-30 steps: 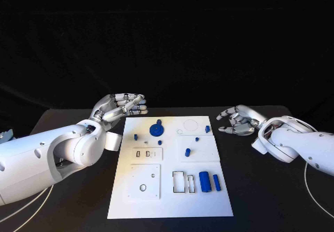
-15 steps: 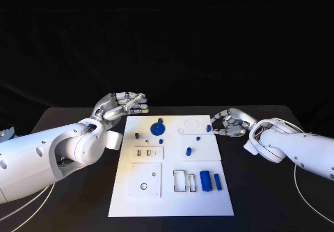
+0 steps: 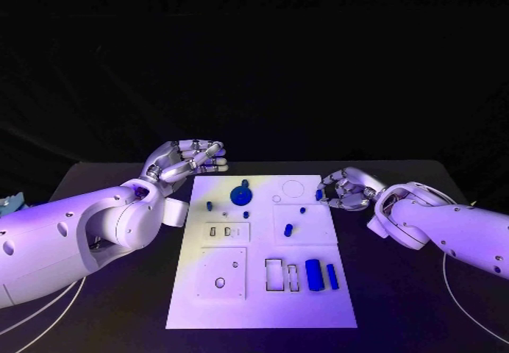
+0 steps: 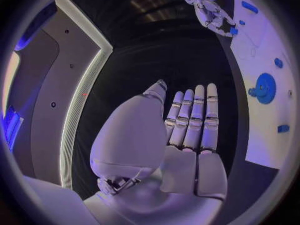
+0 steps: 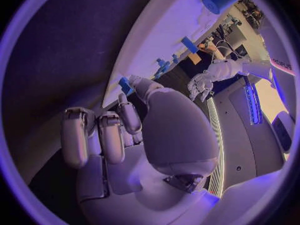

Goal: Assemble the parts on the task board

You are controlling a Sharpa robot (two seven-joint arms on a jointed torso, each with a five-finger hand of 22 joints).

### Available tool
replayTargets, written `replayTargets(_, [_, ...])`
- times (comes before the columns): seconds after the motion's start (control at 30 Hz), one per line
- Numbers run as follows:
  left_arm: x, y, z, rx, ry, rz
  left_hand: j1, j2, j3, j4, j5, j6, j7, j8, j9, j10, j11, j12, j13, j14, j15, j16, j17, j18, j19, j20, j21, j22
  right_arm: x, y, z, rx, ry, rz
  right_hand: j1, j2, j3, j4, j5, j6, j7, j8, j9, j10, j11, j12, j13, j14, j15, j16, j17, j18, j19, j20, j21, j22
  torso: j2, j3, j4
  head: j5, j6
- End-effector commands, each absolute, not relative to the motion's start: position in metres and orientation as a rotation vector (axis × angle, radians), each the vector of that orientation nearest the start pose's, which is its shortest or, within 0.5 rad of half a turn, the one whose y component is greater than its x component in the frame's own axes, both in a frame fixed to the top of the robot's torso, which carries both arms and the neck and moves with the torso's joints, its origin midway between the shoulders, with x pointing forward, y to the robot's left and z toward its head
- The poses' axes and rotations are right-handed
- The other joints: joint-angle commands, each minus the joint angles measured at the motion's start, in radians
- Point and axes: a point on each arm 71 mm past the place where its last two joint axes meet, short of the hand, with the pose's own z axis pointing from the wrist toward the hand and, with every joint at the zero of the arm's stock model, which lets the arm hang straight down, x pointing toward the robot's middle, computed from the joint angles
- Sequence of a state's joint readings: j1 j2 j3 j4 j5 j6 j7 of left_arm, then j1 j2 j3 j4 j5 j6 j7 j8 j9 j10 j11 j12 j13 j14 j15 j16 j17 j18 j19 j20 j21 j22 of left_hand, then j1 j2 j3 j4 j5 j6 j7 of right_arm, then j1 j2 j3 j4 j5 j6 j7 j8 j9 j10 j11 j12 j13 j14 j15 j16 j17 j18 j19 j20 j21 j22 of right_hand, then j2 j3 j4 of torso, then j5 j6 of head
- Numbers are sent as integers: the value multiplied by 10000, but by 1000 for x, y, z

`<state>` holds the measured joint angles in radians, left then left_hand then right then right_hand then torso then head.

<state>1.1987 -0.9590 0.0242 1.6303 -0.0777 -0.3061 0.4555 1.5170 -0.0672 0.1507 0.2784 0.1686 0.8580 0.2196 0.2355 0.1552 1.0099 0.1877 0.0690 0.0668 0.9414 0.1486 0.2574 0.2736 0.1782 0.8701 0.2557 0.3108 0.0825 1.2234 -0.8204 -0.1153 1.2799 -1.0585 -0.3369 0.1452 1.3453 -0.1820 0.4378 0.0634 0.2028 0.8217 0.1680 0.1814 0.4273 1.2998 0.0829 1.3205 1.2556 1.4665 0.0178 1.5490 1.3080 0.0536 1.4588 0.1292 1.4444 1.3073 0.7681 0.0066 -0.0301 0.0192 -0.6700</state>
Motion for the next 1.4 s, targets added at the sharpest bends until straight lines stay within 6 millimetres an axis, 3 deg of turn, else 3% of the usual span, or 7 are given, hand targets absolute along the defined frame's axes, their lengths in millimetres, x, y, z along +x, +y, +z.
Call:
replayTargets(0.03, [475, 232, -139, -9693, 13092, -16285, 17, -67, 71, -6, -28, -24, 239, -52, -11, 7, 27, -38, 5, 7, -7, -50, 9, 56, 1, 16, -41, -12, 520, -260, -209, 1391, 16841, 7667, -21, 88, 81, -5, -63, 90, -2, 55, 15, 99, 4, 45, 30, 892, -54, 37, 1994, -102, 1, -88, -19, 1289, 1, 5, 8, 39, 7])
replayTargets(0.53, [475, 232, -139, -9711, 13113, -16263, 17, -67, 71, -6, -28, -24, 239, -52, -11, 7, 27, -38, 5, 7, -7, -50, 9, 56, 1, 16, -41, -12, 522, -256, -208, 1443, 16706, 7714, -176, 261, 270, 43, -150, 388, -23, 107, 24, 254, -16, 177, 173, 905, -74, 50, 2040, -116, 44, -116, 16, 1340, 7, 11, -11, 67, -45])
replayTargets(0.63, [475, 232, -139, -9715, 13123, -16263, 17, -67, 71, -6, -28, -24, 239, -52, -11, 7, 27, -38, 5, 7, -7, -50, 9, 56, 1, 16, -41, -12, 522, -255, -208, 1443, 16652, 7743, -201, 296, 328, 33, -175, 521, -48, 151, 38, 295, -38, 213, 213, 906, -89, 52, 2047, -120, 57, -127, 26, 1356, -2, 11, -7, 127, -55])
replayTargets(1.2, [476, 232, -140, -9738, 13155, -16237, 16, -74, 90, -6, -30, -31, 245, -60, -14, -3, 30, -40, 4, 30, -9, -62, 26, 56, 20, 14, -35, -16, 523, -256, -206, 1565, 16349, 7659, -276, 589, 621, -155, -363, 1389, -403, 757, 311, 431, -339, 273, 309, 906, -344, 43, 2038, -120, 74, -346, 12, 1387, 1, 16, -8, 88, -93])
replayTargets(1.4, [476, 232, -140, -9744, 13164, -16233, 16, -74, 90, -6, -30, -31, 245, -60, -14, -3, 30, -40, 4, 30, -9, -62, 26, 56, 20, 14, -35, -16, 523, -254, -204, 1614, 15991, 7723, -284, 679, 677, -190, -454, 1431, -450, 861, 370, 483, -383, 303, 355, 910, -385, 46, 2053, -136, 114, -388, 54, 1436, 1, 16, -8, 90, -96])
